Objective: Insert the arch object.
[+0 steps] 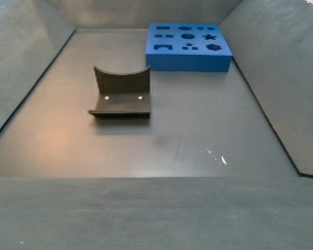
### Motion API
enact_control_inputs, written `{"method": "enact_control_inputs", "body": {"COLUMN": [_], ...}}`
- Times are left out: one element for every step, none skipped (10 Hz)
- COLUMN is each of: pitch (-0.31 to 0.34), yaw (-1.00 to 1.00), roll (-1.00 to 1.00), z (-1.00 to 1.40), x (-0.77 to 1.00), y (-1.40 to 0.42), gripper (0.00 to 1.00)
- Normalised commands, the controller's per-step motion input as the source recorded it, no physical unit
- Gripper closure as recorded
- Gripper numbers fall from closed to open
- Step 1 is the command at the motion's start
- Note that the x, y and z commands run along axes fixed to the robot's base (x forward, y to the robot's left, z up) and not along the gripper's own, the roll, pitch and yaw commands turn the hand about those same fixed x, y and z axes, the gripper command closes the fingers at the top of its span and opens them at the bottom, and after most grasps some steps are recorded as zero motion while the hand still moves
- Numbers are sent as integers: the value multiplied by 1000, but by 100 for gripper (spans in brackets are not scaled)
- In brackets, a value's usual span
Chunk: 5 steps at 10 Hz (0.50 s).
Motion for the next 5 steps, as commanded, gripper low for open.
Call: {"method": "enact_control_inputs", "body": {"pitch": [-3,-150,0,84,57], "yaw": [0,0,0,0,-74], "roll": [96,-133,4,0,0], "z": [-557,-763,-869,-837,-643], "x": [-174,-43,206,414,263], "y": [-169,243,449,560,517], "gripper": [100,100,100,100,100]}}
